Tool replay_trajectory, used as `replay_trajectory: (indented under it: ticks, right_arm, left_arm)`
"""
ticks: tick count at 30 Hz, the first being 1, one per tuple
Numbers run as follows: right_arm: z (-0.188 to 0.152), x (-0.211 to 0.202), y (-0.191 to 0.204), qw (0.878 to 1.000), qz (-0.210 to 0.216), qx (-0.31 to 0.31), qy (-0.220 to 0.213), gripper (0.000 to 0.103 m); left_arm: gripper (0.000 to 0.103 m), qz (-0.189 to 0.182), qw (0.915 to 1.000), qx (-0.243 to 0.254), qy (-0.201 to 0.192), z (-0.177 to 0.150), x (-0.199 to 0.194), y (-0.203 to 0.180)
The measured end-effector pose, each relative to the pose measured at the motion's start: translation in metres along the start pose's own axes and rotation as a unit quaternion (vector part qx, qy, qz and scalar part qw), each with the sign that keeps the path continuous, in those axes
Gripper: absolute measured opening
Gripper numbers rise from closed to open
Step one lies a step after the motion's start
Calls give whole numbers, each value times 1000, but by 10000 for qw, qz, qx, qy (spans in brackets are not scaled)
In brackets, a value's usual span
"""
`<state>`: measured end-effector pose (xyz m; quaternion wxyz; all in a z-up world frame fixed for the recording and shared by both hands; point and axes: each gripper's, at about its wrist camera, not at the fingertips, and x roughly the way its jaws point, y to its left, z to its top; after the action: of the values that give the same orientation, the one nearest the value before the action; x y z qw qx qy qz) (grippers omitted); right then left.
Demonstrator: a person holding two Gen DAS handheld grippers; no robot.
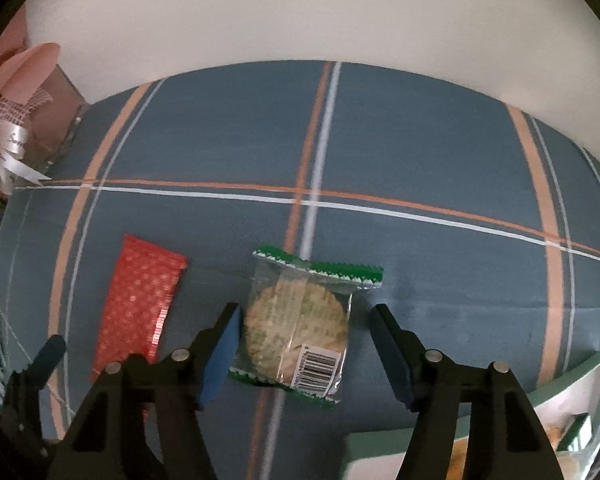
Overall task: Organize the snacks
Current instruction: 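Grasp the red patterned wrapper with left tool while right grasps cookie packet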
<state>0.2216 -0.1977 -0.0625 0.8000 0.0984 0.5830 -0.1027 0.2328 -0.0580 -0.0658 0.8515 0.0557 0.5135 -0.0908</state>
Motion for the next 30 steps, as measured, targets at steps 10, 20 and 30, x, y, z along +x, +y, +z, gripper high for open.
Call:
replay_trajectory:
  ticks: [10,20,30]
  right_arm:
    - [-2,1,-13,10000,-46,-22,60,63]
    - [-8,0,-8,9998,41,-168,48,54]
    - [-11,-1,-7,9997,73,-207,71,53]
  left_arm:
    - [85,-117,9999,54,41,1,7,-11]
    - [60,-187,9997,135,2,-1,3,-15]
    - [48,-193,9998,-55,-56,-4,-4,-8]
